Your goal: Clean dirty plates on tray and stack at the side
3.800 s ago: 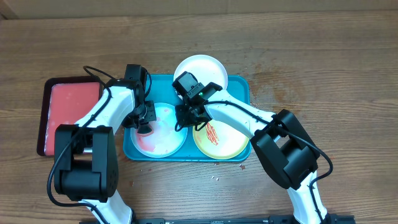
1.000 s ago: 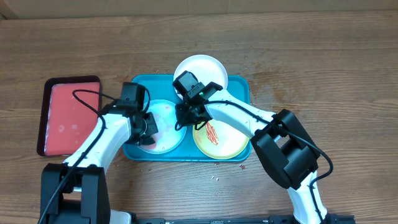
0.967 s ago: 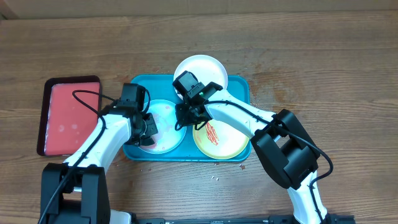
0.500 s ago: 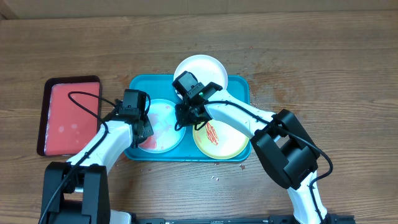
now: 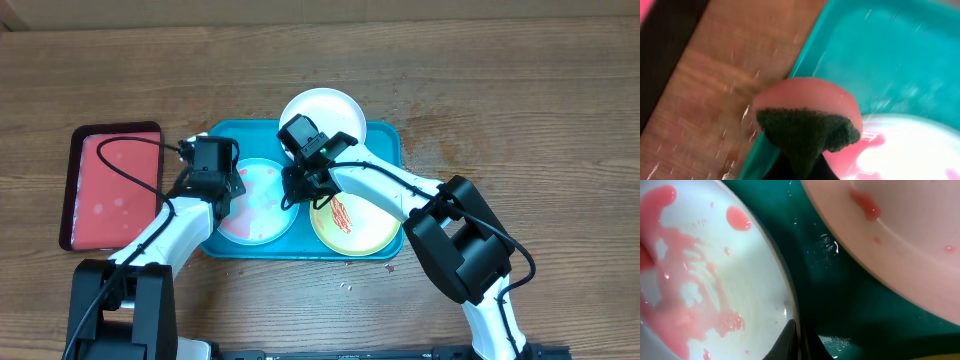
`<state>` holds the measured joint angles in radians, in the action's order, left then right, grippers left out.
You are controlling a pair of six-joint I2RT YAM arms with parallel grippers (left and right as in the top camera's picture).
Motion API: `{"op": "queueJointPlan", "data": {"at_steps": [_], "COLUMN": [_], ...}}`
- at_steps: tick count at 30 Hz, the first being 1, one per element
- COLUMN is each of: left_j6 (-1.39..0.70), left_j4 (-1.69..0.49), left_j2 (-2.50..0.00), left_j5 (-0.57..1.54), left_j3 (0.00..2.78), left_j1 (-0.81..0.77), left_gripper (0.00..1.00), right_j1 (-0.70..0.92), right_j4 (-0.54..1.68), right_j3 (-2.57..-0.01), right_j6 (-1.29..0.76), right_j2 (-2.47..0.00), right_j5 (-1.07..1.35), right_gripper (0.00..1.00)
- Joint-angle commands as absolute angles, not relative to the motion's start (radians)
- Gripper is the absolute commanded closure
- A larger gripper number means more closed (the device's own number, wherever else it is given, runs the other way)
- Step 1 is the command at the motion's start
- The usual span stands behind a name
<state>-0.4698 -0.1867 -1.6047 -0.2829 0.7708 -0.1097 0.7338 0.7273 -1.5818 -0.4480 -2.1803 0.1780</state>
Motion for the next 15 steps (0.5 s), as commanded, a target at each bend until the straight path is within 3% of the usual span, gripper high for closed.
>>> {"op": "queueJointPlan", "data": {"at_steps": [1, 7, 15], "left_j6": [-0.479, -0.437, -0.427], "left_j4": [-0.097, -0.079, -0.418], "left_j2": [-1.603, -1.595, -1.563], "left_j5": [-0.250, -0.176, -0.055], "left_j3": [0.766, 0.800, 0.809], "left_j1": [-0.104, -0.104, -0.104], "left_gripper": [0.96, 0.96, 0.96], "right_j1": [0.730, 0.730, 0.730], "right_j4": [0.737, 0.738, 0.736], "right_j3": [-1.571, -1.571, -1.571], "right_j6": [-0.438, -0.438, -0.438], "right_j2": [-2.192, -2.192, -2.192], "right_j5": [0.146, 0.146, 0.146], "right_gripper": [0.96, 0.96, 0.96]}}
